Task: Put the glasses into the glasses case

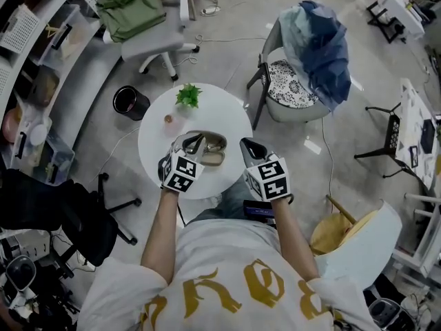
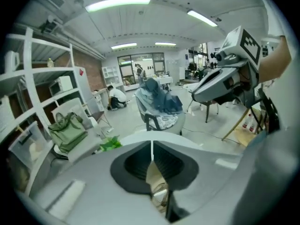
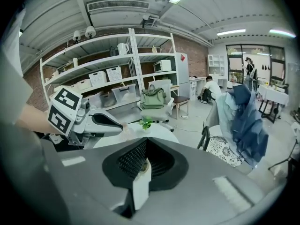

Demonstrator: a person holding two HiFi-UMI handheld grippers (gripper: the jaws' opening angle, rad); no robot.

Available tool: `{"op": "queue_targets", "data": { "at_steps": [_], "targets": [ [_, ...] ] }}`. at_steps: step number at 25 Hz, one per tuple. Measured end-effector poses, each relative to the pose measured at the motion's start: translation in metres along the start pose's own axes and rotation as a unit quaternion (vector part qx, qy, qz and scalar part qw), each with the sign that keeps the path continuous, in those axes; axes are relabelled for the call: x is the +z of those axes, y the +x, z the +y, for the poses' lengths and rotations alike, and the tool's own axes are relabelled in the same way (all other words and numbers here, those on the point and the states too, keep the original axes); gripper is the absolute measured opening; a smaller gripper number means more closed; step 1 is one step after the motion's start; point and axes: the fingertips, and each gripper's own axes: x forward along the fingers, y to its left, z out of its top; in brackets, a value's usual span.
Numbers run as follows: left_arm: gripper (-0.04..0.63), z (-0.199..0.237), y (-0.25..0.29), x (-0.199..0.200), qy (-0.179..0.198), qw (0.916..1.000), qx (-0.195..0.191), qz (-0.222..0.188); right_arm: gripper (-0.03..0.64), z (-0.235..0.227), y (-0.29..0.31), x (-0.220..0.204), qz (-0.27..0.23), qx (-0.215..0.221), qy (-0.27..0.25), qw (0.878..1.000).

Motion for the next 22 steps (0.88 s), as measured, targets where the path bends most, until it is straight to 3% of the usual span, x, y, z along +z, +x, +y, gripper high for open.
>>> {"op": "queue_targets", "data": {
  "at_steps": [3,8,12,16,22],
  "targets": [
    [0.022,0.011,-0.017,0.015,-0.020,0.9987,0.033,-0.031,0.025,0.005,-0.006,0.010,-0.016,-0.007,-0.002,1.000],
    [0.011,0.013,-0.045,0.042,-0.049,0.9944,0.033,-0.087,0.025,0.011,-0.016,0.024,-0.041,-0.019,-0.005,0.999],
    [0.002,0.015,-0.067,0.058,-0.119,0.9831,0.029,-0.136,0.024,0.016,-0.022,0.031,-0.052,-0.021,-0.002,0.998],
    [0.002,0.022,-0.079,0.060,-0.174,0.9714,0.030,-0.158,0.023,0.020,-0.031,0.040,-0.071,-0.026,0.007,0.997],
    [0.000,0.024,-0.095,0.061,-0.188,0.9654,0.034,-0.177,0.023,0.030,-0.039,0.050,-0.090,-0.032,0.003,0.995]
  ]
}}
